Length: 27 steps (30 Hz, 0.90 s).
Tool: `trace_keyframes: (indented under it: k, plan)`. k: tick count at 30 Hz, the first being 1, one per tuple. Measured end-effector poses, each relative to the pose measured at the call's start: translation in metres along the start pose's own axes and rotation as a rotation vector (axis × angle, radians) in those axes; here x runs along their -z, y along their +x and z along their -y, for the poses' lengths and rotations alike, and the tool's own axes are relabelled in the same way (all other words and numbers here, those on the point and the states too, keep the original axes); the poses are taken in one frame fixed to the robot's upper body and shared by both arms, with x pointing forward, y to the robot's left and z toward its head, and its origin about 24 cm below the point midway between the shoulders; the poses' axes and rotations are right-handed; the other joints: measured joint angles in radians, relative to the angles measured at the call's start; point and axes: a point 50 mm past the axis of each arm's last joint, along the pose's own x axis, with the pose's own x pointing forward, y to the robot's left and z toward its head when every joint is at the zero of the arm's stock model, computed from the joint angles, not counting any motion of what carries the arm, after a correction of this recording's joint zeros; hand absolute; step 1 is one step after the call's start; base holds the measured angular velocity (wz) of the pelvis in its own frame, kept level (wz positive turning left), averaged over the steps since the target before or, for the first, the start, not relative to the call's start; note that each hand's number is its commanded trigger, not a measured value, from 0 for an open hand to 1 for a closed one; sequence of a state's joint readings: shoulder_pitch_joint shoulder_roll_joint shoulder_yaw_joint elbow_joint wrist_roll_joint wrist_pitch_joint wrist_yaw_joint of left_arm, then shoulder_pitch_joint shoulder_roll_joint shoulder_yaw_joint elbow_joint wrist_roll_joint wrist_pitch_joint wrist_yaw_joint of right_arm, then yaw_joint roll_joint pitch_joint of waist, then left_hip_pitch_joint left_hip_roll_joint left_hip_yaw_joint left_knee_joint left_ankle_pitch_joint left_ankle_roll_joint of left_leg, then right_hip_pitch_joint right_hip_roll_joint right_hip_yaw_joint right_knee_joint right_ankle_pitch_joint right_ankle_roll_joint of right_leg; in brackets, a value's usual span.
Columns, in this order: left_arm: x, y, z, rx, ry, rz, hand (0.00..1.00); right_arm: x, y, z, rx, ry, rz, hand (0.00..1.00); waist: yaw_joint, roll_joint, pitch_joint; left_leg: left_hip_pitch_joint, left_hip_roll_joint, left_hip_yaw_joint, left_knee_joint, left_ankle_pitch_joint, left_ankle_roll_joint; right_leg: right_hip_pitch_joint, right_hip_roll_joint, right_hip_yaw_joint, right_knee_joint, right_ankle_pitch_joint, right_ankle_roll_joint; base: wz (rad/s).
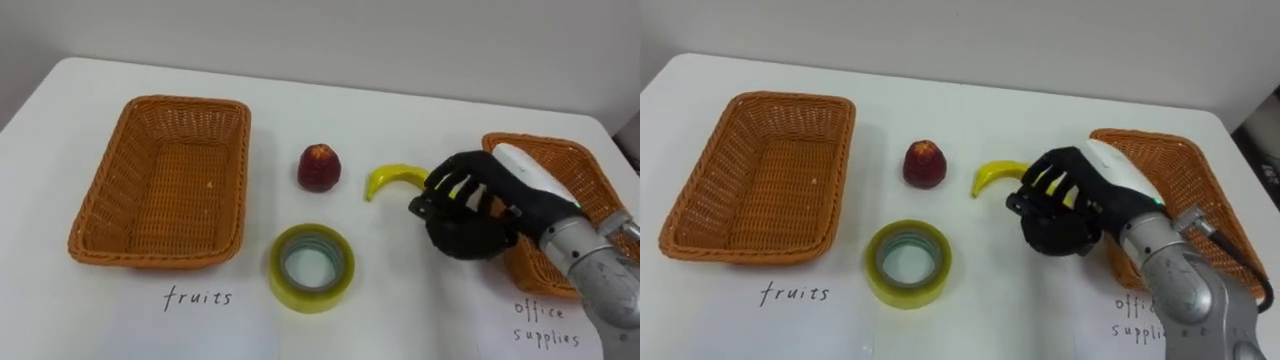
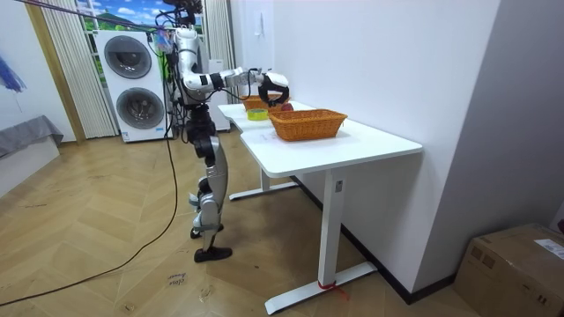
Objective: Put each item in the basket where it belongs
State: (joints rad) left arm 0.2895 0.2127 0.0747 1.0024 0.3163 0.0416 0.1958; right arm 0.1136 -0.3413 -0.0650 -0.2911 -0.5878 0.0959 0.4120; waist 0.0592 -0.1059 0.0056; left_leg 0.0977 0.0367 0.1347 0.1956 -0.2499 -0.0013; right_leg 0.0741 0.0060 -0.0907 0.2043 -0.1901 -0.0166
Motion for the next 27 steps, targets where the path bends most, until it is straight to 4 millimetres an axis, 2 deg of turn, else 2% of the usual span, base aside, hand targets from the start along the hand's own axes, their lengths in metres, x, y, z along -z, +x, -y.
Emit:
trace_keyframes:
  k: [5, 13, 19, 23, 27]
  plan:
    - [0.004, -0.001, 0.001, -0.007, -0.003, -0.010, 0.00, -0.003, -0.001, 0.006, 0.053, 0.026, 0.033, 1.00, 0.002, 0.000, 0.0001, 0.000, -0.001, 0.002, -0.005, 0.000, 0.001, -0.005, 0.000, 0.000, 0.000, 0.000, 0.000, 0.00]
    - [0.012, -0.002, -0.003, -0.031, -0.049, -0.031, 0.00, -0.005, -0.011, 0.041, 0.327, 0.063, 0.092, 1.00, -0.003, 0.000, -0.0001, 0.002, -0.002, -0.003, -0.004, 0.002, 0.002, -0.002, -0.002, -0.007, -0.003, 0.000, 0.000, 0.00]
    - [0.014, -0.002, -0.005, -0.042, -0.059, -0.038, 0.00, -0.004, -0.014, 0.047, 0.445, 0.062, 0.105, 1.00, -0.015, 0.002, 0.0008, 0.002, -0.002, -0.004, -0.003, 0.003, 0.001, 0.002, -0.002, -0.011, -0.010, 0.000, 0.000, 0.00]
    - [0.018, -0.004, 0.000, -0.053, -0.087, -0.057, 0.00, 0.002, -0.015, 0.050, 0.499, 0.075, 0.084, 1.00, -0.028, 0.005, 0.0005, 0.002, -0.002, -0.003, 0.000, 0.003, 0.001, 0.006, -0.002, -0.010, -0.017, 0.000, 0.000, 0.00]
    - [0.021, -0.005, 0.001, -0.054, -0.104, -0.074, 0.00, 0.017, -0.021, 0.059, 0.596, 0.101, 0.026, 1.00, -0.030, 0.004, -0.0005, 0.012, 0.000, -0.002, -0.009, 0.003, 0.000, 0.011, 0.000, -0.009, -0.018, 0.000, 0.000, -0.01]
